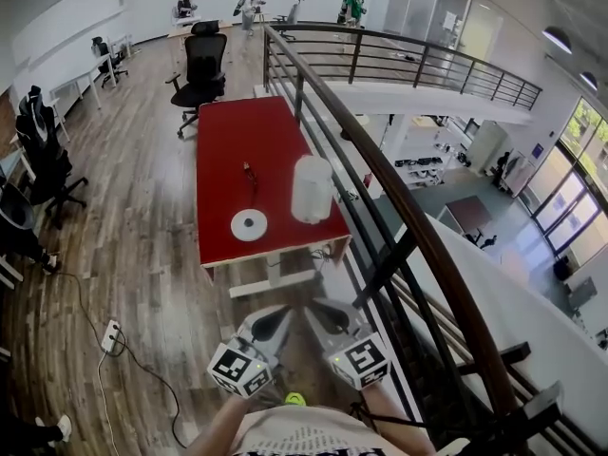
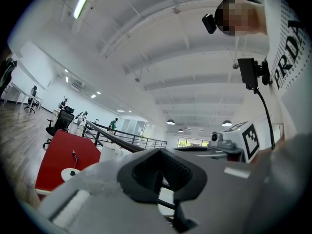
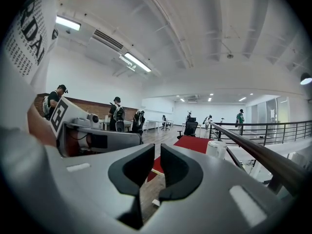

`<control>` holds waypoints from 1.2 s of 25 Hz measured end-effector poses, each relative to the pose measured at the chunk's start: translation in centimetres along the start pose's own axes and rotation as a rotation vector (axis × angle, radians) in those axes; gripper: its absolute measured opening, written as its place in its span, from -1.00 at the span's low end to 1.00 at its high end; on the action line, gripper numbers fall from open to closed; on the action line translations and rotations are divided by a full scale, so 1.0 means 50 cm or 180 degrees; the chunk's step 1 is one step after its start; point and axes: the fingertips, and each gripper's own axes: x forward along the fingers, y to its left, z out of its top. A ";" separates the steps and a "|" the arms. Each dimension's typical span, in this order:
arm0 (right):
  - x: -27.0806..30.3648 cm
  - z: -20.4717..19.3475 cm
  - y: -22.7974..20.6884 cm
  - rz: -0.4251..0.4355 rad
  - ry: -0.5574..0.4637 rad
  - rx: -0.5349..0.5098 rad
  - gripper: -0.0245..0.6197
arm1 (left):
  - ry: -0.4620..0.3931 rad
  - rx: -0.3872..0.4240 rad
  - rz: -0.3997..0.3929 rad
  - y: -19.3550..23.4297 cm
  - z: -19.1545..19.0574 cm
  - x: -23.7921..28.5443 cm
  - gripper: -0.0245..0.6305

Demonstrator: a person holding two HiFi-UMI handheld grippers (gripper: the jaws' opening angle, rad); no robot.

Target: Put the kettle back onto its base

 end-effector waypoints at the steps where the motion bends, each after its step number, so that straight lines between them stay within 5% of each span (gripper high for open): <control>1: 0.006 0.002 -0.004 0.0007 0.0005 0.0005 -0.82 | -0.0006 -0.0004 -0.0007 0.008 0.003 0.007 -0.95; 19: 0.158 0.069 -0.151 -0.0311 -0.0002 -0.0057 -0.82 | -0.0085 -0.0015 -0.0221 0.179 0.091 0.134 -0.95; 30: 0.217 0.063 -0.185 -0.0463 -0.0002 0.0034 -0.82 | 0.0006 -0.0007 -0.0338 0.237 0.080 0.162 -0.95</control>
